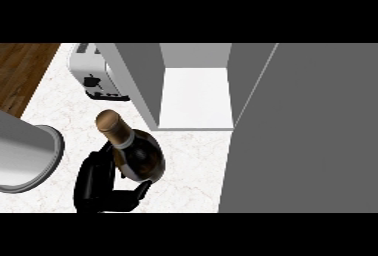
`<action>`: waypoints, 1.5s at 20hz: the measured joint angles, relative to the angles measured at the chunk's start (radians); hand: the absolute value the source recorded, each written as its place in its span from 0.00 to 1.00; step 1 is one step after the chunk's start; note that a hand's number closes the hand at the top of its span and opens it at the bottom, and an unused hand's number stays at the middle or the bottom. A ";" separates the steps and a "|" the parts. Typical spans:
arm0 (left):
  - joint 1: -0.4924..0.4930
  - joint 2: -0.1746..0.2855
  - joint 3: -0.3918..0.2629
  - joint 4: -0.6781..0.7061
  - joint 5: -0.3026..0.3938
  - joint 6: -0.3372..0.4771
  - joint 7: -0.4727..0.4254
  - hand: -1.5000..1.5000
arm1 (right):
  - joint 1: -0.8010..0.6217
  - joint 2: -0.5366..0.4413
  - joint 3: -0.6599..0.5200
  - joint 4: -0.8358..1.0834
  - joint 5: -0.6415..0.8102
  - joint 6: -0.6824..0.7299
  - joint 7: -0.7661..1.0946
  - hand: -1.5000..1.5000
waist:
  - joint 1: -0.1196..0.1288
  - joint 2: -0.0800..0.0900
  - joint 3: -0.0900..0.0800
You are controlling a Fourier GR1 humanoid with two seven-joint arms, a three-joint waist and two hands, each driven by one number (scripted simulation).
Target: Pick up the wine, place it into the cabinet and close the cabinet
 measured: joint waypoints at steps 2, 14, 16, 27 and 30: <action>-0.009 -0.004 -0.022 -0.034 -0.012 0.032 0.033 1.00 | 0.015 0.000 -0.003 -0.002 0.000 0.006 -0.006 0.00 | -0.001 0.000 0.000; -0.261 -0.009 -0.172 0.034 -0.003 0.290 0.165 1.00 | 0.010 -0.009 -0.065 0.016 -0.022 0.034 -0.042 0.00 | -0.005 0.002 0.000; -0.314 -0.009 -0.181 0.084 0.000 0.331 0.157 1.00 | 0.014 -0.015 -0.079 0.015 -0.024 0.041 -0.040 0.00 | -0.007 0.002 0.000; -0.508 -0.009 -0.216 0.358 0.004 0.459 0.081 1.00 | -0.035 -0.045 -0.135 0.021 -0.039 0.051 -0.016 0.00 | -0.008 0.003 -0.001; -0.544 -0.009 -0.237 0.428 0.031 0.493 0.051 1.00 | -0.056 -0.052 -0.158 0.028 -0.049 0.047 -0.007 0.00 | -0.009 0.004 -0.001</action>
